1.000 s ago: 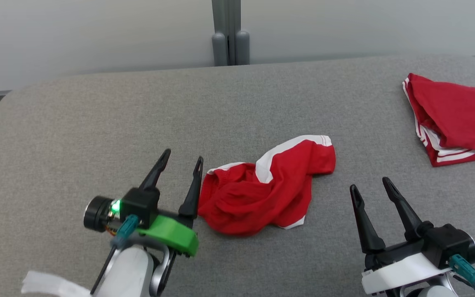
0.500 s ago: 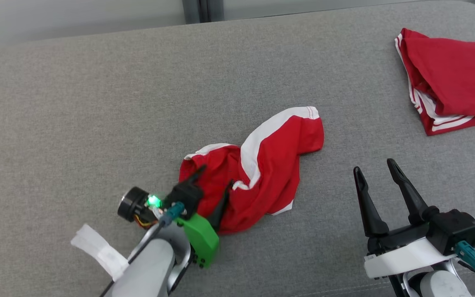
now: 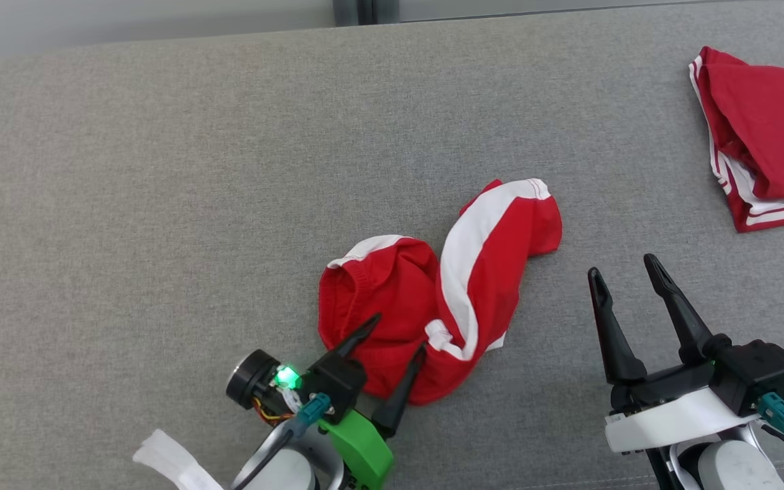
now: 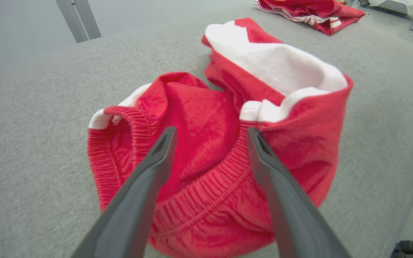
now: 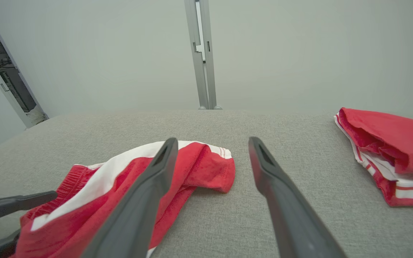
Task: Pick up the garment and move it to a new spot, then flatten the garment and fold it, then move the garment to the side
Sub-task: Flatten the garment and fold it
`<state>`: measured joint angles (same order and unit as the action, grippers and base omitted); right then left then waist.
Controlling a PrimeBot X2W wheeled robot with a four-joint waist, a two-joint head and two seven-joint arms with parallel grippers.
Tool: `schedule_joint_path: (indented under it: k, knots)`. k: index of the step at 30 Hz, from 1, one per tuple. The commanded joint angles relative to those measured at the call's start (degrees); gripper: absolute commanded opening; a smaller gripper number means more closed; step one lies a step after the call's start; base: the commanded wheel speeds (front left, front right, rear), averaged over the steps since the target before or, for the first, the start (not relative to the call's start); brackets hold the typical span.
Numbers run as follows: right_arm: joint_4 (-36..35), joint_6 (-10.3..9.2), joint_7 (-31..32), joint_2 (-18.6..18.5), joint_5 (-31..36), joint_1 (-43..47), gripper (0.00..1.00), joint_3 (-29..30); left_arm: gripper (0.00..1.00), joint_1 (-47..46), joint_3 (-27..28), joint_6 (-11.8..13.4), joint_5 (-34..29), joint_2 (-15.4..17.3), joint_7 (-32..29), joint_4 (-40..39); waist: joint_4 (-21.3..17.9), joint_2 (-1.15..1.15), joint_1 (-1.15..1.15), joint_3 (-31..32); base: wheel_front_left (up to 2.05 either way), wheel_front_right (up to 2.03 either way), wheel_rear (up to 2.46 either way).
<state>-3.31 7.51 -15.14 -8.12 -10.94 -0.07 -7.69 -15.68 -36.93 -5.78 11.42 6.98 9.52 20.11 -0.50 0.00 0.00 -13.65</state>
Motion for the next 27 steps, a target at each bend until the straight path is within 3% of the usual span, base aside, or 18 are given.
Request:
schedule_joint_path:
  k: [1,10,27]
  knots:
    - [-0.1,-0.05,0.0,-0.3,-0.3,-0.5,1.00,0.1,1.00,0.5,-0.6,-0.2,0.5,-0.1,-0.9,-0.9,0.3,0.00,0.00,0.0,0.00,0.00,0.00]
    - [-0.2,-0.05,0.0,-0.7,-0.7,-1.3,1.00,-0.5,1.00,-2.6,-5.1,-1.2,0.7,0.6,-5.6,-3.8,-1.1,0.00,0.00,0.1,0.00,0.00,0.00]
    - [-0.2,-0.05,0.0,0.8,-0.9,-1.6,1.00,0.2,1.00,-4.8,-11.7,-1.5,2.8,6.8,-20.4,-10.4,-3.9,0.00,0.00,-0.6,0.00,0.00,0.00]
